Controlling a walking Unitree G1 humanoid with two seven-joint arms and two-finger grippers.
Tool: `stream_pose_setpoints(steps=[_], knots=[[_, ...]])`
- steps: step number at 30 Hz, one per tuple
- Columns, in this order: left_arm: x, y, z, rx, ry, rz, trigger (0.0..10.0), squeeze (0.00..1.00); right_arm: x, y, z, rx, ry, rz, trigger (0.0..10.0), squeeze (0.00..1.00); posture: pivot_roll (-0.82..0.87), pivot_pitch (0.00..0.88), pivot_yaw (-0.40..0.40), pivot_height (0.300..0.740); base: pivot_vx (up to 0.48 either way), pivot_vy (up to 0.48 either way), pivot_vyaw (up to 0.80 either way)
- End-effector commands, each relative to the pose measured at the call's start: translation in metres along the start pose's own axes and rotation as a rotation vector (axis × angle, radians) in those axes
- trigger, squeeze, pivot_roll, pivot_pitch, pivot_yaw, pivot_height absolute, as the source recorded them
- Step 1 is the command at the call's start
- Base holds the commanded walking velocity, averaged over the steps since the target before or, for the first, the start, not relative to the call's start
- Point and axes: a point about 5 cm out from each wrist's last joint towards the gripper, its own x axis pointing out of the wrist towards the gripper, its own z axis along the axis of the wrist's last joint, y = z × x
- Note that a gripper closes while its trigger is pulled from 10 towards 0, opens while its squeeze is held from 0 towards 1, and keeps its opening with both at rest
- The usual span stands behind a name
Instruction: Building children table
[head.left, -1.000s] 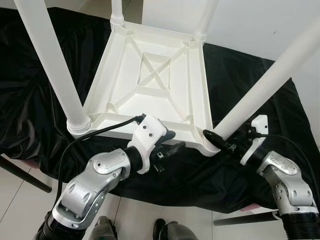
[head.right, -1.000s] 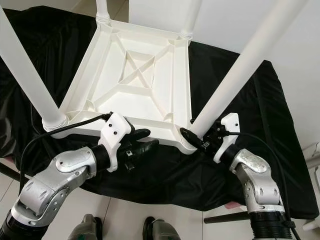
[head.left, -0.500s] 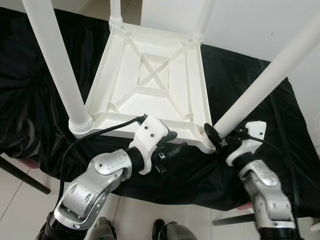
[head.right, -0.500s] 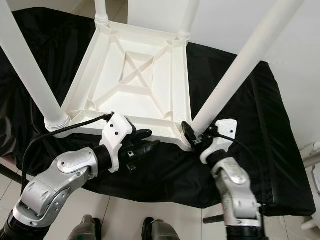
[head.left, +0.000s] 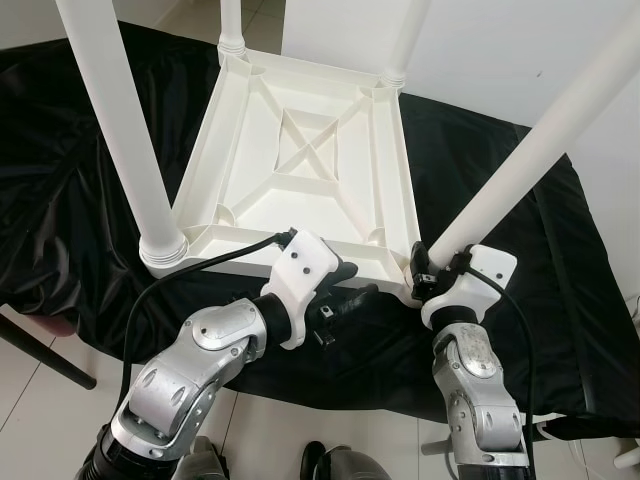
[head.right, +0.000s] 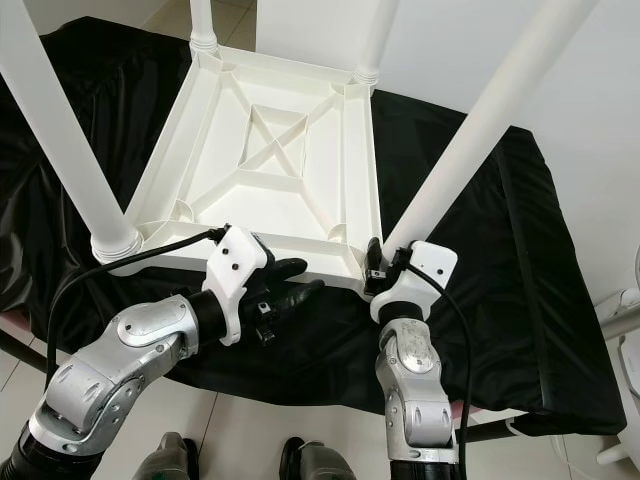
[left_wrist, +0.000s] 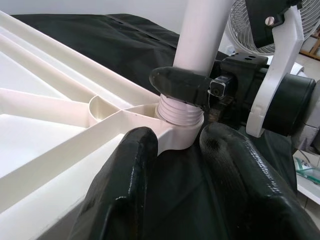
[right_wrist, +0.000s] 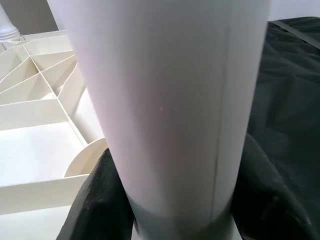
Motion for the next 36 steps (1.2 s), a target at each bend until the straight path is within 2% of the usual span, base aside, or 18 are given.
stream_pose_setpoints(steps=[1,2,3,4,5,8,9,11,17,18,19,20,25,31,32,34,35,36], knots=[[0.0,-0.001,-0.001,0.002,0.002,0.027,10.0,0.0,-0.003,-0.008,-0.018,-0.004,0.093,-0.031,10.0,0.0,0.06,0.181,-0.142,0.74,0.0,0.0,0.0],[0.0,-0.001,-0.001,0.002,0.002,0.027,10.0,0.0,-0.003,-0.008,-0.018,-0.004,0.093,-0.031,10.0,0.0,0.06,0.181,-0.142,0.74,0.0,0.0,0.0],[0.0,-0.001,-0.001,0.004,0.003,0.026,10.0,0.0,-0.002,-0.007,-0.015,0.0,0.071,0.016,10.0,0.65,0.06,0.173,-0.144,0.74,0.0,0.0,0.0],[0.0,-0.001,-0.001,0.004,0.003,0.026,10.0,0.0,-0.002,-0.007,-0.015,0.0,0.071,0.016,10.0,0.65,0.06,0.173,-0.144,0.74,0.0,0.0,0.0],[0.001,-0.001,-0.001,0.006,0.003,0.026,10.0,0.0,-0.001,-0.008,-0.011,0.009,0.05,0.069,10.0,1.0,0.06,0.169,-0.146,0.74,0.0,0.0,0.0],[0.001,0.0,-0.001,0.007,0.002,0.026,10.0,0.0,0.001,-0.009,-0.008,0.016,0.034,0.134,10.0,1.0,0.06,0.169,-0.146,0.74,0.0,0.0,0.0],[0.001,0.0,0.0,0.008,-0.001,0.028,10.0,0.0,0.002,-0.015,0.001,0.014,0.002,0.299,10.0,1.0,0.06,0.163,-0.149,0.74,0.0,0.0,0.0],[0.001,0.0,0.0,0.008,-0.001,0.028,10.0,0.0,0.002,-0.015,0.001,0.014,0.002,0.299,10.0,1.0,0.06,0.163,-0.149,0.74,0.0,0.0,0.0],[0.001,0.002,0.001,0.011,-0.003,0.036,10.0,0.0,0.011,-0.032,0.013,-0.05,-0.018,0.492,10.0,1.0,0.07,0.168,-0.146,0.74,0.0,0.0,0.0],[0.0,0.002,0.001,0.011,-0.003,0.036,10.0,0.0,0.013,-0.033,0.015,-0.065,-0.022,0.52,10.0,0.93,0.07,0.17,-0.143,0.74,0.0,0.0,0.0],[0.0,0.002,0.001,0.011,-0.003,0.036,10.0,0.0,0.013,-0.033,0.015,-0.065,-0.022,0.52,10.0,0.93,0.07,0.17,-0.143,0.74,0.0,0.0,0.0],[0.0,0.002,0.001,0.011,-0.003,0.036,10.0,0.0,0.016,-0.035,0.017,-0.079,-0.02,0.568,10.0,0.0,0.07,0.172,-0.139,0.74,0.0,0.0,0.0],[-0.001,0.0,0.0,0.011,0.001,0.027,10.0,0.0,0.03,-0.041,0.016,-0.126,0.021,0.724,10.0,0.0,0.08,0.171,-0.131,0.74,0.0,0.0,0.0],[-0.001,-0.001,0.001,0.011,0.001,0.022,10.0,0.0,0.034,-0.043,0.008,-0.152,0.068,0.823,10.0,0.0,0.08,0.17,-0.125,0.74,0.0,0.0,0.0],[-0.001,-0.001,0.001,0.011,0.001,0.021,10.0,0.0,0.036,-0.044,0.005,-0.156,0.081,0.841,0.9,0.0,0.08,0.17,-0.125,0.74,0.0,0.0,0.0],[-0.002,-0.001,0.001,0.012,0.001,0.021,10.0,0.0,0.037,-0.045,0.003,-0.157,0.089,0.85,0.9,0.0,0.08,0.17,-0.125,0.74,0.0,0.0,0.0],[-0.002,-0.001,0.001,0.011,0.0,0.021,10.0,0.0,0.038,-0.046,0.001,-0.153,0.101,0.853,0.0,0.0,0.09,0.172,-0.124,0.74,0.0,0.0,0.0],[-0.002,-0.001,0.002,0.011,0.0,0.022,10.0,0.0,0.039,-0.048,0.0,-0.15,0.106,0.857,0.0,0.0,0.09,0.172,-0.124,0.74,0.0,0.0,0.0]])
